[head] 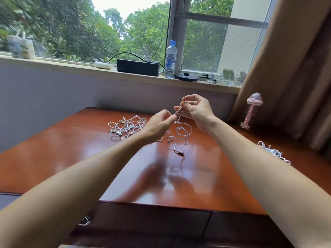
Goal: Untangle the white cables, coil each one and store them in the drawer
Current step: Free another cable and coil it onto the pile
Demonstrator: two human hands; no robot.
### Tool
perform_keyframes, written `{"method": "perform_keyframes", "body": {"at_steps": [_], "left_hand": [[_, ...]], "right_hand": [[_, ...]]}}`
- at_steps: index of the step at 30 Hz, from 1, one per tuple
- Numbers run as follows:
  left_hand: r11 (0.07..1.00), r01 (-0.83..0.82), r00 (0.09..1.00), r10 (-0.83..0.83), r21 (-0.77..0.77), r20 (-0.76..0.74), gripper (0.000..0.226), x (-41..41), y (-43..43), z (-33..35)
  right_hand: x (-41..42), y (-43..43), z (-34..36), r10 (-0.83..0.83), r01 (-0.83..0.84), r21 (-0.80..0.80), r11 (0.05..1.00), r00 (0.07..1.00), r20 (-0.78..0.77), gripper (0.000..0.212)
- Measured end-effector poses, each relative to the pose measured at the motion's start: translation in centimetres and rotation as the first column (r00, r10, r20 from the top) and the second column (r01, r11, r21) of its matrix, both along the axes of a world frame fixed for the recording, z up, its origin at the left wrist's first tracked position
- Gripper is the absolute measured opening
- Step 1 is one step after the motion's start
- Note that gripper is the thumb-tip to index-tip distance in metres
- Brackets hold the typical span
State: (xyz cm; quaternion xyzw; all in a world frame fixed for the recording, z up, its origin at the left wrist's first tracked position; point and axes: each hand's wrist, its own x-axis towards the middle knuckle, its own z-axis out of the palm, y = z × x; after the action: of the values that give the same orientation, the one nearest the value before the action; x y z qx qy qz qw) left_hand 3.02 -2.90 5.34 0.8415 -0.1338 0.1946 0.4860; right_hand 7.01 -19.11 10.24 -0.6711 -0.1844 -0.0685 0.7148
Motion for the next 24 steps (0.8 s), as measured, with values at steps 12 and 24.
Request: {"method": "perform_keyframes", "body": {"at_steps": [12, 24], "left_hand": [[0.916, 0.086, 0.986, -0.135, -0.392, -0.098, 0.01, 0.1, -1.5, -4.3], [0.809, -0.056, 0.998, 0.041, -0.585, -0.04, 0.011, 0.9, -0.4, -5.6]], "right_hand": [[0.8, 1.3, -2.2, -0.029, 0.029, 0.023, 0.999, 0.999, -0.013, 0.007], [-2.0, 2.2, -9.5, -0.028, 0.042, -0.132, 0.99, 0.994, 0.109, 0.024]]}}
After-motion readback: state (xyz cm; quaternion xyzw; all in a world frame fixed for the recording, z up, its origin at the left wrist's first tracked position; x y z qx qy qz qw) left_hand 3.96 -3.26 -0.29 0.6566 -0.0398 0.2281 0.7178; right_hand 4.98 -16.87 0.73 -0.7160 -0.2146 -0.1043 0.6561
